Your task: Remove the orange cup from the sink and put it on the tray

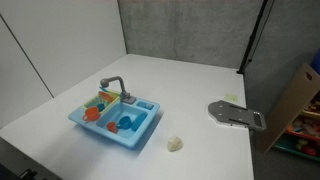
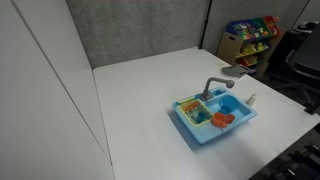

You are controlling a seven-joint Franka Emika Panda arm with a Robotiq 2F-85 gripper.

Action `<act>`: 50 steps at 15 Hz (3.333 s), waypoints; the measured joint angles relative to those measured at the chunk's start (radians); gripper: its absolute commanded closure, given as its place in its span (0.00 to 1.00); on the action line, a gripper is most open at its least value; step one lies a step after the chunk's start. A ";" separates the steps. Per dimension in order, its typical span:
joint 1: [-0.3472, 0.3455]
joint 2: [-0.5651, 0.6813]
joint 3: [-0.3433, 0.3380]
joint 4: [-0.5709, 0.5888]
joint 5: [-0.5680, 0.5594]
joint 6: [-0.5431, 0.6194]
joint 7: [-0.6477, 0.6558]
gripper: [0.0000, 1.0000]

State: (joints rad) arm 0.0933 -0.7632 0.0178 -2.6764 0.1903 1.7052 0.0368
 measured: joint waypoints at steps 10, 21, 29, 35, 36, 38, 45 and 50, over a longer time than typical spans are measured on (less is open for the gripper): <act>0.000 0.000 0.000 0.000 0.000 0.000 0.000 0.00; -0.047 0.094 0.027 0.107 -0.001 0.051 0.040 0.00; -0.092 0.276 0.071 0.144 -0.048 0.282 0.187 0.00; -0.107 0.332 0.068 0.159 -0.067 0.306 0.208 0.00; -0.106 0.331 0.068 0.159 -0.067 0.306 0.208 0.00; -0.105 0.332 0.068 0.159 -0.067 0.306 0.208 0.00; -0.080 0.405 0.082 0.157 -0.067 0.401 0.211 0.00; -0.055 0.505 0.093 0.157 -0.067 0.514 0.211 0.00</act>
State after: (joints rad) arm 0.0386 -0.2580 0.1112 -2.5198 0.1237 2.2193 0.2479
